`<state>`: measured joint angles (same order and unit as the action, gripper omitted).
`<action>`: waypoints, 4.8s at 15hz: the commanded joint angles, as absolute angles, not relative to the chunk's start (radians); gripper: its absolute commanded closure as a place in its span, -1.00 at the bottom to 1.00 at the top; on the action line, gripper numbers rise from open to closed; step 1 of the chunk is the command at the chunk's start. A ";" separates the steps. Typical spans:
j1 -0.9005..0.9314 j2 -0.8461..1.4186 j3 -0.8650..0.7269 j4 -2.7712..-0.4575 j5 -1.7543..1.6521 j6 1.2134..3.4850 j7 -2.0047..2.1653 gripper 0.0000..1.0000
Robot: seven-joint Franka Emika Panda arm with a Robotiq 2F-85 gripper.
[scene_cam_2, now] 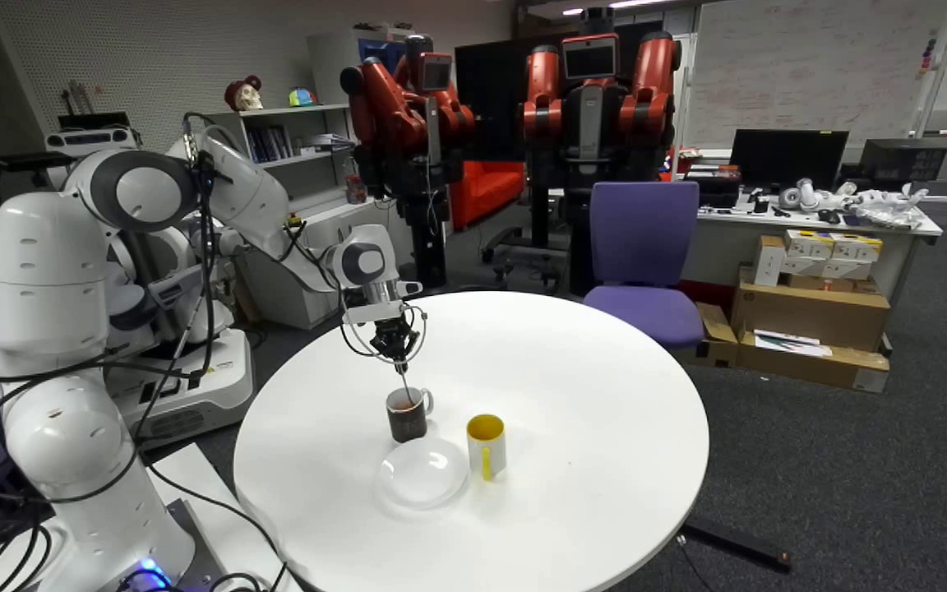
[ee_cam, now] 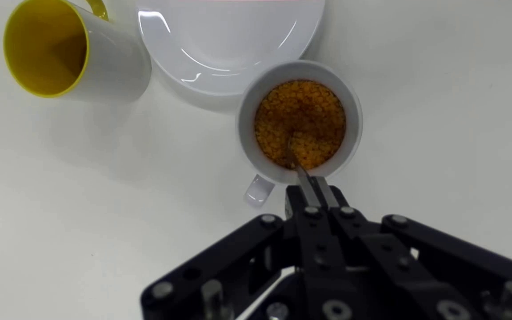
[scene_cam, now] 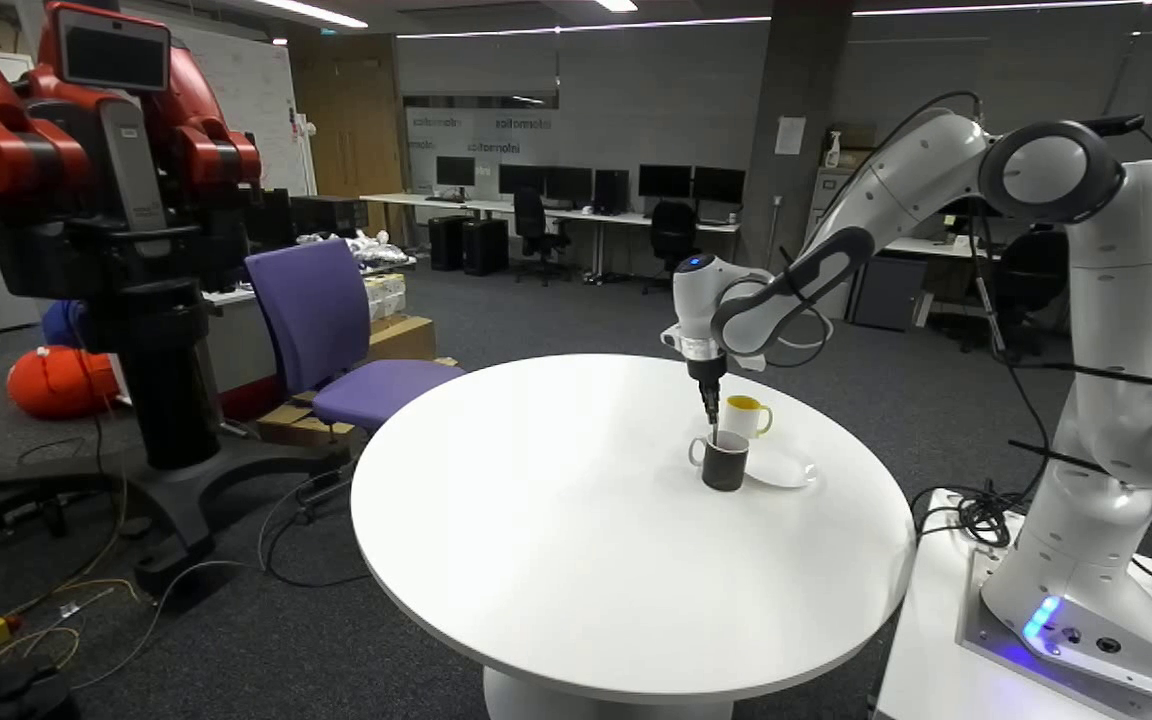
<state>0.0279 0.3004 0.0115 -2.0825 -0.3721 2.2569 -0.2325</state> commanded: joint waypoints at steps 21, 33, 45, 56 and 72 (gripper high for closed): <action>0.020 0.262 0.023 -2.086 -0.327 2.186 -0.356 0.99; -0.008 0.275 0.006 -2.076 -0.299 2.203 -0.356 0.45; -0.020 0.213 -0.043 -2.027 -0.359 2.191 -0.316 -1.00; -0.025 0.102 -0.033 -2.007 -0.286 2.145 -0.344 -1.00; -0.013 0.047 -0.009 -2.008 -0.148 2.035 -0.348 -1.00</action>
